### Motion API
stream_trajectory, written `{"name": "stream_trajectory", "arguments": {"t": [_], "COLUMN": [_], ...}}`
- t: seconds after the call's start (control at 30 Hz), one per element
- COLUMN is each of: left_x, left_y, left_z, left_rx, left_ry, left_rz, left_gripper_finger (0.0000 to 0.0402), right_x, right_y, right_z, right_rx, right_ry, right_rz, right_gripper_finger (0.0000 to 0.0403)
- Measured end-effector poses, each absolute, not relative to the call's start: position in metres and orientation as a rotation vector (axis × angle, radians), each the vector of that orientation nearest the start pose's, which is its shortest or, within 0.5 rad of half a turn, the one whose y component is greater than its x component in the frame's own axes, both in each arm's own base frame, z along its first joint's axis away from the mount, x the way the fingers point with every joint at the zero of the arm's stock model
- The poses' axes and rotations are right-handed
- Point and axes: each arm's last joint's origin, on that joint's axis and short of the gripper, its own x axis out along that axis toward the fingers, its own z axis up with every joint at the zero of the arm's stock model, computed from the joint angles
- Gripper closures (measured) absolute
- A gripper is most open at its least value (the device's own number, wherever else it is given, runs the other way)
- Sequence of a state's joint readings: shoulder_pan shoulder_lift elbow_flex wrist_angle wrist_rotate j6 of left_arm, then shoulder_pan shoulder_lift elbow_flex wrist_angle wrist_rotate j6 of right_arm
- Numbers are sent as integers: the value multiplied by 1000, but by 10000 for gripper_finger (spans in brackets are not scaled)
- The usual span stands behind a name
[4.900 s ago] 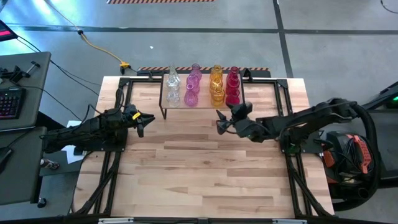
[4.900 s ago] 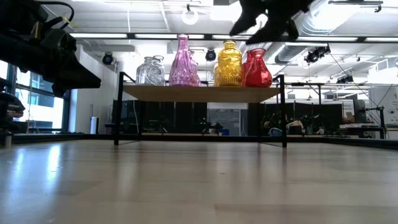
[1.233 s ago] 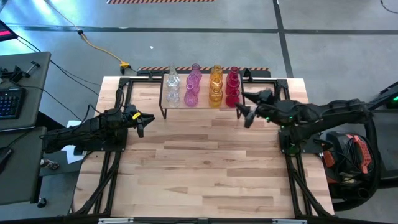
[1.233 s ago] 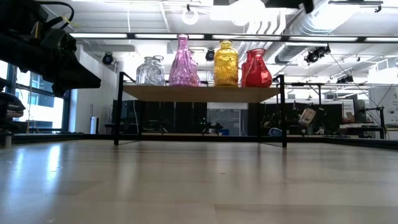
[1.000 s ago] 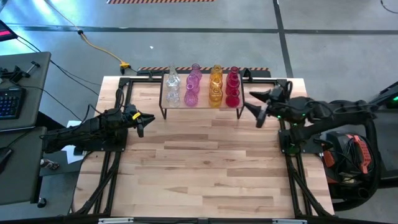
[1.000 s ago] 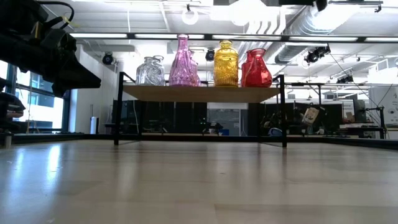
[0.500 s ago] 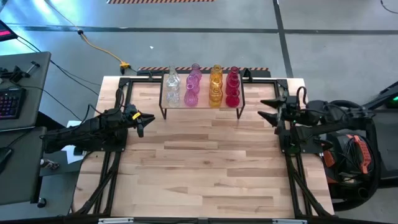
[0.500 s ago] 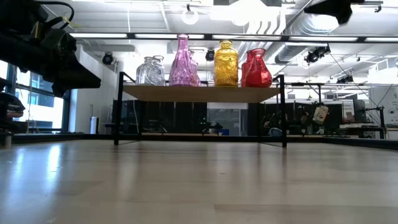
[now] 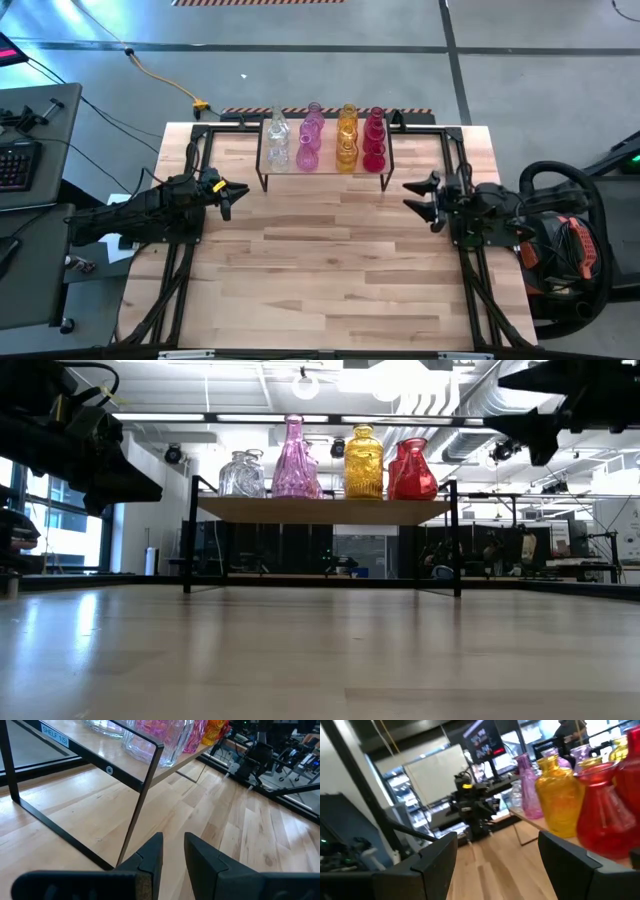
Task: Sort vases onto shelf
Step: Adjust the purple vases on the shelf
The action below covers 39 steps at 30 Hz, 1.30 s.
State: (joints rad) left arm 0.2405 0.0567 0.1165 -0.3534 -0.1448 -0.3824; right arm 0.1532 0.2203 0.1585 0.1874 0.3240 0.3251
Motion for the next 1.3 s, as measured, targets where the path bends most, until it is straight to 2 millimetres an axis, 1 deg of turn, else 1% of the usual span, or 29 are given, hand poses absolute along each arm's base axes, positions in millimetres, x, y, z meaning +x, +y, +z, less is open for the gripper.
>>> {"name": "stream_trajectory", "arguments": {"t": [0.1, 0.27, 0.63, 0.87, 0.97, 1.1, 1.17, 1.23, 1.3], "left_x": [86, 86, 86, 86, 88, 89, 90, 90, 89], "left_y": [25, 25, 25, 25, 26, 27, 27, 26, 24], "left_z": [165, 165, 165, 166, 171, 184, 192, 199, 209], "left_rx": [-389, -389, -389, -390, -422, -547, -577, -541, -461], "left_ry": [219, 218, 219, 211, 143, -31, -110, -153, -181], "left_rz": [435, 434, 435, 433, 441, 435, 408, 342, 268], "left_gripper_finger": [332, 332, 332, 332, 332, 332, 332, 332, 332], "right_x": [107, 109, 109, 110, 110, 110, 110, 110, 110], "right_y": [8, 9, 10, 10, 10, 10, 10, 10, 10], "right_z": [207, 185, 181, 175, 171, 167, 165, 164, 163], "right_rx": [373, 394, 337, 353, 340, 335, 332, 330, 328], "right_ry": [-180, -179, -136, -82, -41, 2, 18, 32, 41], "right_rz": [-120, -74, -76, -80, -87, -95, -98, -100, -102], "right_gripper_finger": [142, 142, 142, 142, 142, 142, 142, 142, 142]}}
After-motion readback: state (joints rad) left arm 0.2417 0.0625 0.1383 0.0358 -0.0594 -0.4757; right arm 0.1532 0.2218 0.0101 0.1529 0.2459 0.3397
